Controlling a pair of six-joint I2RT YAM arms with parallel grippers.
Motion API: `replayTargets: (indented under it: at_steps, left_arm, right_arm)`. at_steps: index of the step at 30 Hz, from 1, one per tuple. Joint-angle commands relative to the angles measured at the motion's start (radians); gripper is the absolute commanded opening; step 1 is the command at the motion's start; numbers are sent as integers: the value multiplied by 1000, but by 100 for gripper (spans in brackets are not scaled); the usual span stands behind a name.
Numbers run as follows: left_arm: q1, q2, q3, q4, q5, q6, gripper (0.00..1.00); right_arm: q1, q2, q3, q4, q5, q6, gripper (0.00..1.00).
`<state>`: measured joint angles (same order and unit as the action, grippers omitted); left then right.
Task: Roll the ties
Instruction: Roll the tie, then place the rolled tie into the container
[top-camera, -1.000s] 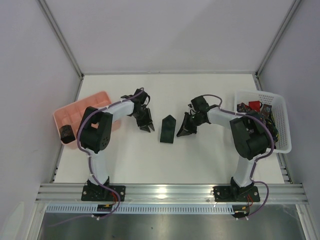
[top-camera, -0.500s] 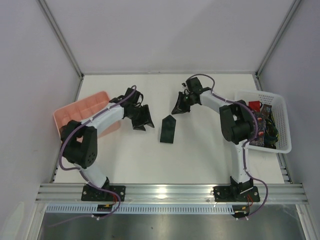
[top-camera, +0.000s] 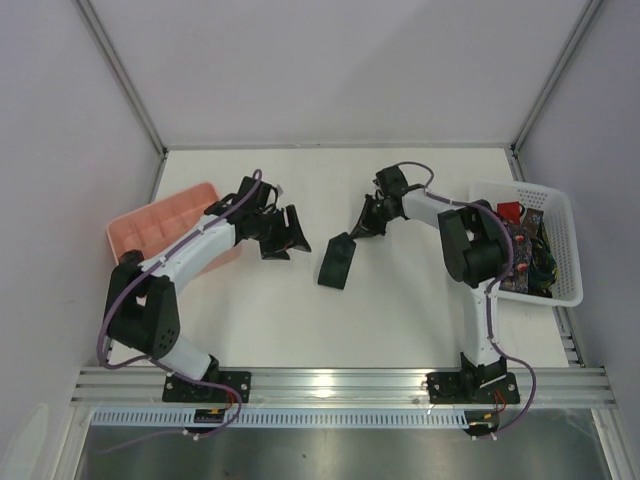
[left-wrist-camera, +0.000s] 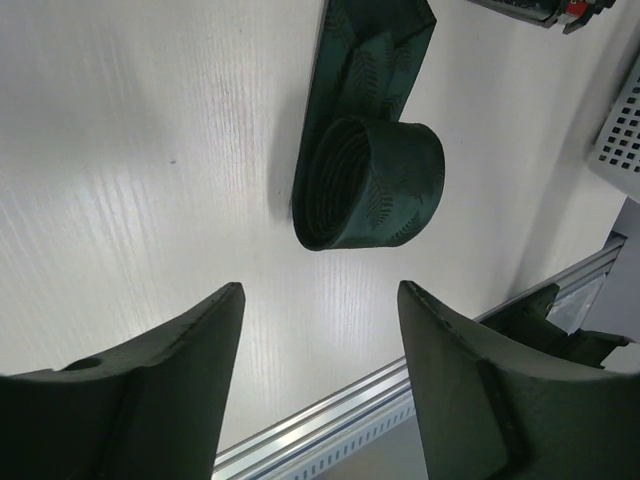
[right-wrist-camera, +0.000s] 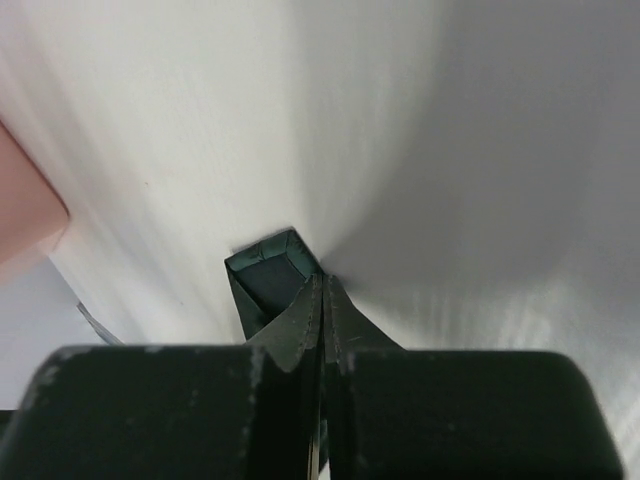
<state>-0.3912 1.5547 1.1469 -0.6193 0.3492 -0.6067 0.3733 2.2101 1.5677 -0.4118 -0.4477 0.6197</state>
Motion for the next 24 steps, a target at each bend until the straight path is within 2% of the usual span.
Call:
replayTargets:
  at_steps: [1, 6, 7, 11, 14, 17, 18, 21, 24]
  left_arm:
    - [8, -86, -50, 16, 31, -27, 71]
    - [43, -90, -93, 23, 93, -15, 75]
    - [48, -90, -98, 18, 94, -8, 75]
    - [69, -82, -108, -2, 100, 5, 77]
    - [77, -93, -148, 15, 112, -16, 77]
    - [83, -111, -199, 46, 129, -54, 77]
    - [83, -117, -210, 62, 132, -60, 77]
    - [89, -140, -254, 87, 148, -80, 77]
    - [98, -153, -285, 96, 148, -90, 77]
  right_arm:
    - [-34, -61, -147, -62, 142, 40, 0]
    - [-37, -234, -388, -62, 190, 103, 0]
    - [-36, -262, -479, -53, 184, 116, 0]
    - [-4, -423, -597, -32, 197, 152, 0]
    - [21, -515, -525, -71, 231, 102, 0]
    - [62, -540, -391, -157, 230, -24, 8]
    - [85, -538, -361, -165, 196, -102, 18]
    - [116, -507, -269, -206, 49, -179, 31]
    - [137, -466, -224, -202, -121, -199, 31]
